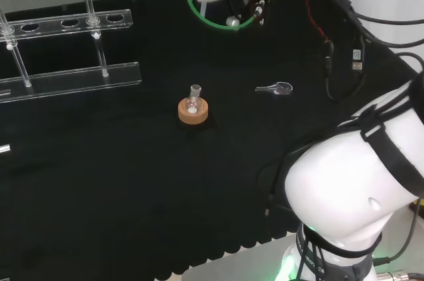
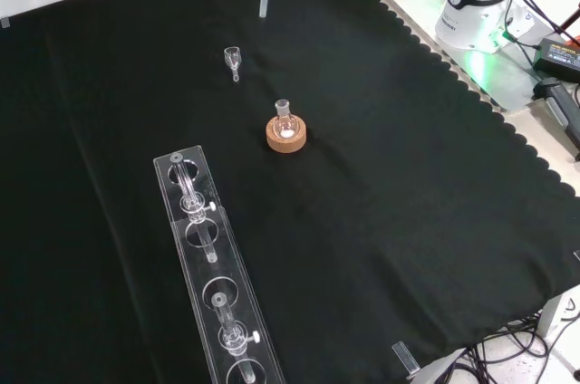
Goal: Put the funnel back on the funnel stand.
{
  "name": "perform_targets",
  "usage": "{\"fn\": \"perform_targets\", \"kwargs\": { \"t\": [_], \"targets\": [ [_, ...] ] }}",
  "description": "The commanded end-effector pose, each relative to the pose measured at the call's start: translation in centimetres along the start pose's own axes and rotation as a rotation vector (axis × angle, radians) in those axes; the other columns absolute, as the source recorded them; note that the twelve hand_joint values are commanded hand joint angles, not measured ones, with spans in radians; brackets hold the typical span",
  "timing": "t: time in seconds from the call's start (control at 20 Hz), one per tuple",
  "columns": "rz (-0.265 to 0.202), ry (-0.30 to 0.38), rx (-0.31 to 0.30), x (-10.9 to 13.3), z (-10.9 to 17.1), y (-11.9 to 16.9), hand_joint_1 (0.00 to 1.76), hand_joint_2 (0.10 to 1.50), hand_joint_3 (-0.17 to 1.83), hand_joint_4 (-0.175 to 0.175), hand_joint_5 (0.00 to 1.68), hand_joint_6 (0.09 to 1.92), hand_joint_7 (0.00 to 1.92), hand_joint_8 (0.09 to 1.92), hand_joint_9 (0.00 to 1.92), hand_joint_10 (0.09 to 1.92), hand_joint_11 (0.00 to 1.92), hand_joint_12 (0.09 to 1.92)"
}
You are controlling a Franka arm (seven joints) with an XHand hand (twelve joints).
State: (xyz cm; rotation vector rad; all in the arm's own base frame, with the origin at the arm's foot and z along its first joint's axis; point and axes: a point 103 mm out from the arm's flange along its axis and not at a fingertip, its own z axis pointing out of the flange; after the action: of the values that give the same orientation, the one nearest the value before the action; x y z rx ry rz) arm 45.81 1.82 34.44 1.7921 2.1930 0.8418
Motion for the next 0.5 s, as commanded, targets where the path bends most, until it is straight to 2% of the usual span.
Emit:
{"fn": "perform_targets", "kwargs": {
  "t": [0.05,0.3,0.5],
  "targets": [
    [-0.069,0.003,-0.005,3.4,-2.2,-1.0,1.24,0.57,0.67,-0.175,1.59,0.09,1.68,0.55,1.92,0.52,1.92,0.63],
    [-0.062,0.022,-0.023,4.2,-2.7,-0.7,1.24,0.57,0.67,-0.175,1.59,0.09,1.68,0.55,1.92,0.53,1.92,0.63],
    [-0.049,0.05,-0.032,5.4,-2.0,0.3,1.24,0.57,0.68,-0.175,1.59,0.09,1.68,0.54,1.92,0.53,1.92,0.63]
  ]
}}
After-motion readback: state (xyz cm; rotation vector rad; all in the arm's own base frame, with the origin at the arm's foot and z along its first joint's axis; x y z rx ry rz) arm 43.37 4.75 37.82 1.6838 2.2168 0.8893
